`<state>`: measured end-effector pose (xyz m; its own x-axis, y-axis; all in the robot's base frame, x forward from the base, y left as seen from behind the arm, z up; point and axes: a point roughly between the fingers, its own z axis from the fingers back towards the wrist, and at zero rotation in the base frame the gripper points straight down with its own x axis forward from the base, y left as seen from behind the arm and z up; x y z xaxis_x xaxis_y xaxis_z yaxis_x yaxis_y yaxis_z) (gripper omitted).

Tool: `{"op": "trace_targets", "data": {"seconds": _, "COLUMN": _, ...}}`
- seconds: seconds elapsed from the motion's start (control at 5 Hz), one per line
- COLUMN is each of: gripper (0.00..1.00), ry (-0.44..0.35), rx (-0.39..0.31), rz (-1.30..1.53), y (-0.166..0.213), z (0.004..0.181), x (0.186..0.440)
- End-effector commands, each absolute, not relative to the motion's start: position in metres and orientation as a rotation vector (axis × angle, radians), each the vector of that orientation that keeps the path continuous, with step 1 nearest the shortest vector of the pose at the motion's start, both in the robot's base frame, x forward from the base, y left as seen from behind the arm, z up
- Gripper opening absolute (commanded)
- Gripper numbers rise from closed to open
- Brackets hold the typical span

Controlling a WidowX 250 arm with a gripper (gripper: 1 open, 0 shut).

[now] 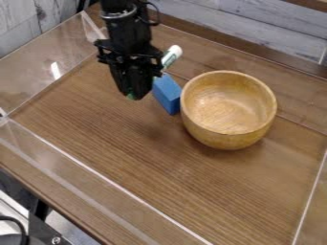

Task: Put the green marker in the brown bowl

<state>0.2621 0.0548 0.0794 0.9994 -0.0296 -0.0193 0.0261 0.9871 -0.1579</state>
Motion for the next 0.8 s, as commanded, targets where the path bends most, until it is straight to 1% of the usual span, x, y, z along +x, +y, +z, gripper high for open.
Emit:
{"op": "trace_targets", "data": {"seconds": 0.0, "gripper": 0.00, "ry": -0.076, "rx": -0.140, "rz": -0.053, "y": 0.046, "z": 0.108, "x": 0.277}}
{"op": "trace_targets", "data": {"seconds": 0.2, "gripper": 0.00, "ry": -0.088, "rx": -0.149, "rz": -0.075, "y": 0.036, "z": 0.115, "x": 0.280}}
{"op": "trace_targets", "data": {"seconds": 0.6, "gripper": 0.00, "ry": -0.101, "rx": -0.156, "rz": -0.095, "y": 0.030, "z": 0.126, "x": 0.283}}
